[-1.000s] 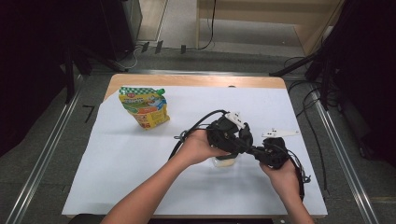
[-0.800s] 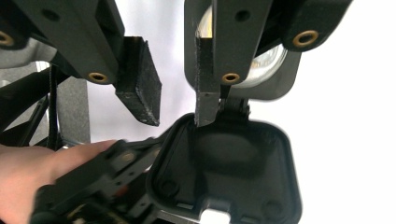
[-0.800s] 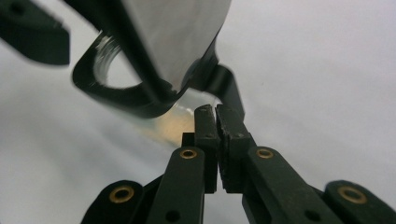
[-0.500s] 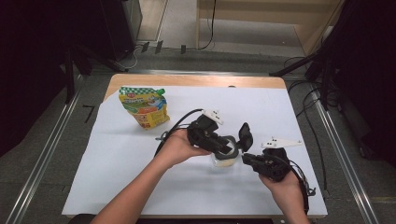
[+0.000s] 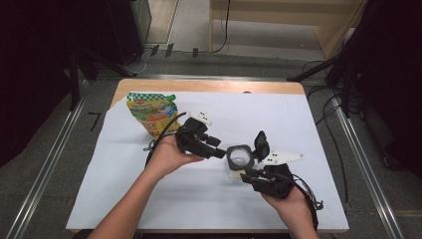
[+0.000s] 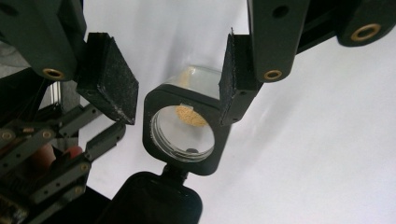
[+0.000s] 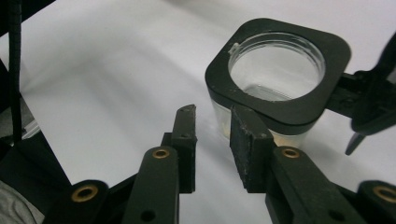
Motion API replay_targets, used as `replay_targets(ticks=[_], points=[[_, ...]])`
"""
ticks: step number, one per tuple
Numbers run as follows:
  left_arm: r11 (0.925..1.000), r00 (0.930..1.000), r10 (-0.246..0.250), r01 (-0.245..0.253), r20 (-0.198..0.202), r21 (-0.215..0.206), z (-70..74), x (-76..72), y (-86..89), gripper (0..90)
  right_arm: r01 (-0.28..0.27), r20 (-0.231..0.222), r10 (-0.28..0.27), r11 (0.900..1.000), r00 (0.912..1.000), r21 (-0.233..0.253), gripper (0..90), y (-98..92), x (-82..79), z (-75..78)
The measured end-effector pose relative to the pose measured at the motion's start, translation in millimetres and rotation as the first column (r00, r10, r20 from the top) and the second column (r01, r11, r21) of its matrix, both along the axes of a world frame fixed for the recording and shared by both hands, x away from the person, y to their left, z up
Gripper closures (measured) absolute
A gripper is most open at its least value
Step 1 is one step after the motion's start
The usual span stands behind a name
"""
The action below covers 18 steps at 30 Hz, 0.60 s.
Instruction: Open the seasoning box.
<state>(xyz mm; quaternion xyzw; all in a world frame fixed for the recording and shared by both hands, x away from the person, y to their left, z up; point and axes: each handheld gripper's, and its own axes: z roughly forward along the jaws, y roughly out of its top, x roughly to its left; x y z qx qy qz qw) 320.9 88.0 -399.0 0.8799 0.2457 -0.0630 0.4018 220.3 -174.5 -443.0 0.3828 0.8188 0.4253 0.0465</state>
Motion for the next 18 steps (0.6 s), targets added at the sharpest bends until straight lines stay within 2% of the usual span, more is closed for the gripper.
replay_targets(ticks=[6,9,11,15,18], points=[[0.9994,0.9994,0.033,-0.033,-0.01,-0.005,2.9,1.8,15.5,45.7,-0.02,0.021,0.02,1.0,0.9996,0.013,65.9,4.8,-0.3,-1.2],[0.9992,0.9992,0.04,-0.04,-0.001,-0.004,4.3,1.5,23.6,45.9,-0.031,0.006,0.031,0.999,0.9995,0.013,65.3,7.3,-0.1,-1.1],[0.9983,0.9983,0.058,-0.058,-0.001,0.002,5.3,2.1,31.1,45.8,-0.04,0.009,0.04,0.999,0.9992,0.006,61.7,11.5,-0.6,-1.4],[0.9967,0.9967,0.081,-0.081,0.008,-0.006,7.6,2.8,44.6,46.1,-0.053,-0.011,0.054,0.998,0.9985,0.025,56.8,20.4,-0.9,-2.8],[0.9955,0.9956,0.094,-0.094,0.003,-0.012,11.1,3.4,53.2,46.2,-0.079,0.007,0.079,0.997,0.9969,0.013,54.4,26.4,-1.5,-3.9]])
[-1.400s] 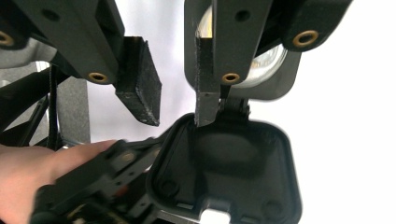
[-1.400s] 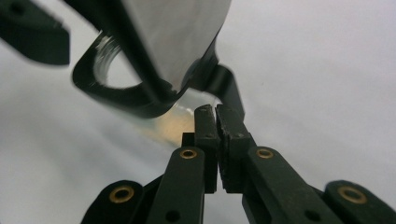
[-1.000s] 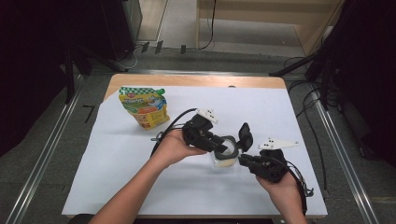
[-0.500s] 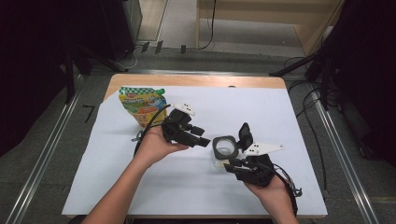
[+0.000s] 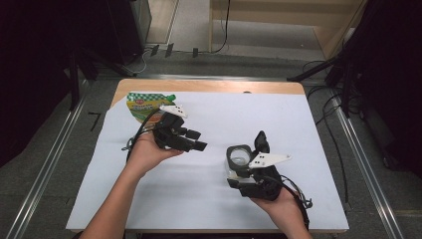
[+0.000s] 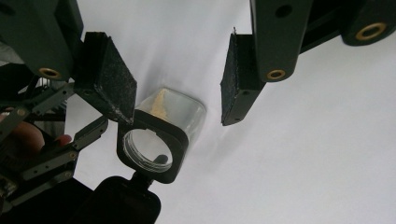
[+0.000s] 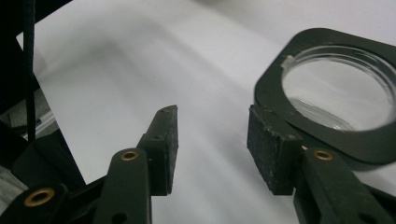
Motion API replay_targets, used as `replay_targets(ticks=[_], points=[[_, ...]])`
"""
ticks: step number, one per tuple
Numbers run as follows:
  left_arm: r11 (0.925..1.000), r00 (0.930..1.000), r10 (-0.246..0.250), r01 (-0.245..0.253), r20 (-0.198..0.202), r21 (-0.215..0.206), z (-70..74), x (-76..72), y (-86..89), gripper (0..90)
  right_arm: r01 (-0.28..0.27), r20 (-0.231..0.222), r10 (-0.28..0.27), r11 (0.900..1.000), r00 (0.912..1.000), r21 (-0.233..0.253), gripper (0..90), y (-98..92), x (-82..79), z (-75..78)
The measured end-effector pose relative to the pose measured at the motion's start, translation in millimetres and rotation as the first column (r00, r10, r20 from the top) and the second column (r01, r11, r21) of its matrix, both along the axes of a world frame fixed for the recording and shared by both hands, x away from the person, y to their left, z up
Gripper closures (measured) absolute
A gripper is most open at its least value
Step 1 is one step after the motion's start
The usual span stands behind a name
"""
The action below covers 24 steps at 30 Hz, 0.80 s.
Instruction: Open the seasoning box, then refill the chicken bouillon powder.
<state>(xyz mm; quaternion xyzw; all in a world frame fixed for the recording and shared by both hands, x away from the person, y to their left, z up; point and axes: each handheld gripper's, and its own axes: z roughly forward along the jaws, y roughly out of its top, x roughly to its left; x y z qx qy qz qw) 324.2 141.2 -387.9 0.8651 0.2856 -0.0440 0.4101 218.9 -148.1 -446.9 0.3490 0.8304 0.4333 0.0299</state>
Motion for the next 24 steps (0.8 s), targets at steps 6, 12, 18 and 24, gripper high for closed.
replay_targets(ticks=[6,12,18,24], points=[[0.9994,0.9996,0.02,-0.021,0.022,0.028,3.2,0.2,13.0,45.8,-0.021,0.012,0.021,0.999,0.9997,-0.036,50.4,8.3,2.0,-4.7],[0.9984,0.9987,0.049,-0.05,0.014,0.026,3.3,1.1,27.1,45.5,-0.026,0.021,0.026,0.999,0.9994,-0.036,49.3,9.5,3.9,-4.6],[0.9961,0.9965,0.083,-0.083,0.013,0.029,4.0,1.5,45.4,45.1,-0.031,0.016,0.031,0.999,0.9994,-0.027,49.3,10.6,5.7,-4.9],[0.9921,0.9927,0.12,-0.12,0.01,0.034,2.9,1.4,60.3,45.1,-0.05,0.013,0.051,0.998,0.9986,-0.035,48.6,14.6,6.1,-6.3]])
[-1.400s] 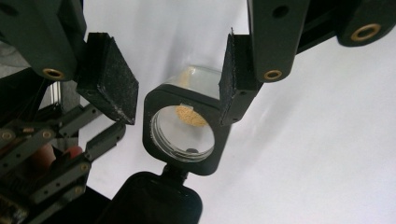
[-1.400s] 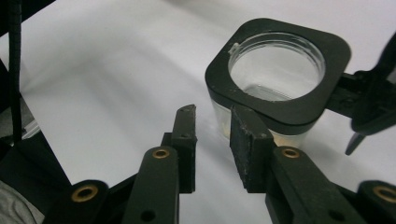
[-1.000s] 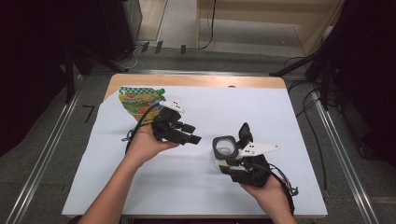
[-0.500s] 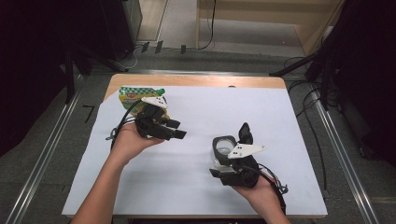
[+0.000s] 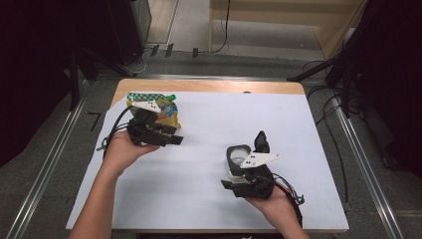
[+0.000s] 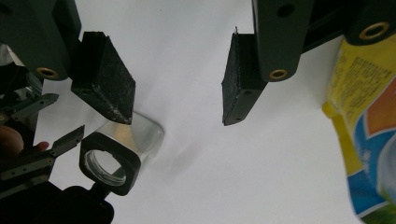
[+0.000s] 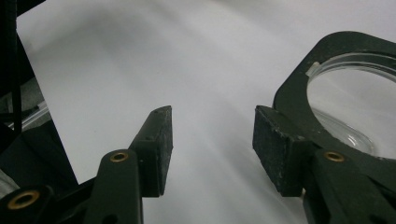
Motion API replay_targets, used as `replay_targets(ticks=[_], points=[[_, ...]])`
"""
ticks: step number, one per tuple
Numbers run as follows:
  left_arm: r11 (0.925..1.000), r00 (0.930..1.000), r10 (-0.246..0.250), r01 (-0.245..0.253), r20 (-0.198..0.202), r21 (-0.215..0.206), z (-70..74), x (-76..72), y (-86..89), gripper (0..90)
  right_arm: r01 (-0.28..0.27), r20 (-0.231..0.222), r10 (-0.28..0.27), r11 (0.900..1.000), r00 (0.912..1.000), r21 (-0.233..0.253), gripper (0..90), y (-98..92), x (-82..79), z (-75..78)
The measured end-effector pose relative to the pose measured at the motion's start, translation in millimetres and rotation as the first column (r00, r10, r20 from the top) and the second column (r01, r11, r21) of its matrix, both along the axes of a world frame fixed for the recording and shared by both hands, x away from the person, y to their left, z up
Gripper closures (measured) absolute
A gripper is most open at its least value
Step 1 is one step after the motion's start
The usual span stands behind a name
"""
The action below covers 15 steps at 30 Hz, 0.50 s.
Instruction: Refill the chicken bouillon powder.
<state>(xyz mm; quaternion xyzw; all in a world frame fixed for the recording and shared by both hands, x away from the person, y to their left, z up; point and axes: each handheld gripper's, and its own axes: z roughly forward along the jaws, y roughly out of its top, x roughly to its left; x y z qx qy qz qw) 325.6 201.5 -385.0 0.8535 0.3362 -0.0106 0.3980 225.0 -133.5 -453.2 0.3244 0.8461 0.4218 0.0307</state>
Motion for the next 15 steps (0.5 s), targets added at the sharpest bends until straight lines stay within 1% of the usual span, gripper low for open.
replay_targets(ticks=[3,5,8,10,13,15], points=[[0.9998,0.9999,0.014,-0.014,-0.002,0.014,-1.3,-0.5,6.2,45.1,-0.009,0.0,0.009,1.0,1.0,0.002,48.2,2.9,-0.1,0.0],[0.9998,0.9998,0.02,-0.02,-0.001,0.009,-1.3,-1.3,10.5,45.1,-0.014,-0.002,0.014,1.0,0.9999,0.003,48.1,4.8,0.1,0.0],[0.9992,0.9994,0.035,-0.035,0.007,0.017,-0.7,-3.1,18.0,44.7,-0.021,0.003,0.021,1.0,0.9998,0.002,48.0,7.0,1.2,-0.3],[0.9986,0.9986,0.052,-0.052,0.006,0.011,-0.4,-3.7,24.7,44.7,-0.028,0.007,0.028,1.0,0.9996,0.002,48.0,8.2,1.8,-0.6],[0.9964,0.9965,0.083,-0.083,0.01,0.015,0.3,-5.0,35.9,44.6,-0.032,0.008,0.032,0.999,0.9995,0.001,47.8,9.3,2.8,-0.7],[0.9948,0.9948,0.102,-0.102,0.008,0.011,0.6,-5.3,43.2,44.3,-0.031,0.001,0.031,1.0,0.9995,0.002,47.8,10.4,3.2,-0.9]])
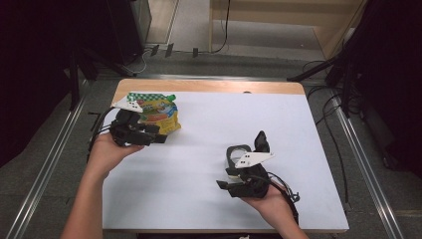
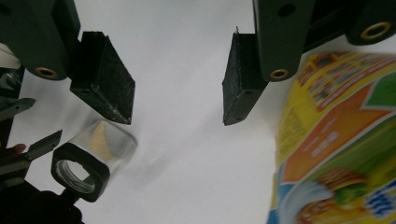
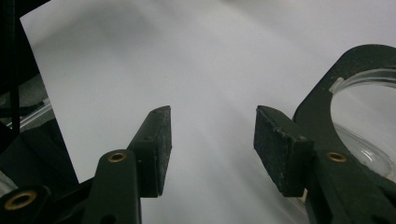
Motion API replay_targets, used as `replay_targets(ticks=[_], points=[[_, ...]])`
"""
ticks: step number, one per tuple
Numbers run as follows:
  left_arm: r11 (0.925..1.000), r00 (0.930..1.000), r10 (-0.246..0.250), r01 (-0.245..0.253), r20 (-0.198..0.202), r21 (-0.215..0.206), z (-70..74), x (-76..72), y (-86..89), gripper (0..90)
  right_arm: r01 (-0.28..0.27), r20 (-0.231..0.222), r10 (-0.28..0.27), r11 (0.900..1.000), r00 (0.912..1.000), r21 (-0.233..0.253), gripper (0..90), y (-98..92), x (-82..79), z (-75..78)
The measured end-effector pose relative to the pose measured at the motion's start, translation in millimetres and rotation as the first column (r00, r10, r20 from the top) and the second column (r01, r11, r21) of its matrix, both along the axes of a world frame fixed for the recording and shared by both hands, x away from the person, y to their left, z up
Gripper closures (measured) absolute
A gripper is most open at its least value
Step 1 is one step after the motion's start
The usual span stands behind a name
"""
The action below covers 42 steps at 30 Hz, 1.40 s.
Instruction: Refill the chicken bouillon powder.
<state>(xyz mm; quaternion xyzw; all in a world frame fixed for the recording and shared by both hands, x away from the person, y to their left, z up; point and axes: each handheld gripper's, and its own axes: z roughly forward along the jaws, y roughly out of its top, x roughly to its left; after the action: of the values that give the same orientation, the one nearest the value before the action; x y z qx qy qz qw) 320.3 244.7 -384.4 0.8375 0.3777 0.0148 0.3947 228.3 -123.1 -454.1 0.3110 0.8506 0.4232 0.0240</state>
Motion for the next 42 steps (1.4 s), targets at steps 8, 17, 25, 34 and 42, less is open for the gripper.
replay_targets(ticks=[8,17,25,34,42], points=[[0.9982,0.9983,0.058,-0.058,0.01,-0.016,-0.6,4.0,23.1,43.1,-0.025,-0.004,0.025,1.0,0.9997,-0.01,47.8,7.5,0.6,-2.4],[0.9862,0.9859,0.165,-0.165,0.03,0.006,-3.8,6.0,58.2,42.8,-0.027,-0.005,0.027,1.0,0.9996,-0.015,48.0,8.6,0.0,-4.4],[0.9783,0.9759,0.207,-0.207,0.069,-0.001,-3.8,24.2,70.9,38.3,-0.016,-0.002,0.016,1.0,0.9999,-0.024,48.1,5.6,-3.1,-5.9],[0.9811,0.978,0.193,-0.192,0.078,-0.019,-7.5,44.1,62.9,37.9,0.02,-0.009,-0.02,0.999,0.9998,-0.028,48.1,-1.1,-7.6,-9.0],[0.9829,0.9803,0.182,-0.18,0.076,-0.04,-14.4,57.6,48.1,41.9,0.041,-0.006,-0.042,0.999,0.9991,-0.028,48.0,-8.3,-13.1,-9.9]])
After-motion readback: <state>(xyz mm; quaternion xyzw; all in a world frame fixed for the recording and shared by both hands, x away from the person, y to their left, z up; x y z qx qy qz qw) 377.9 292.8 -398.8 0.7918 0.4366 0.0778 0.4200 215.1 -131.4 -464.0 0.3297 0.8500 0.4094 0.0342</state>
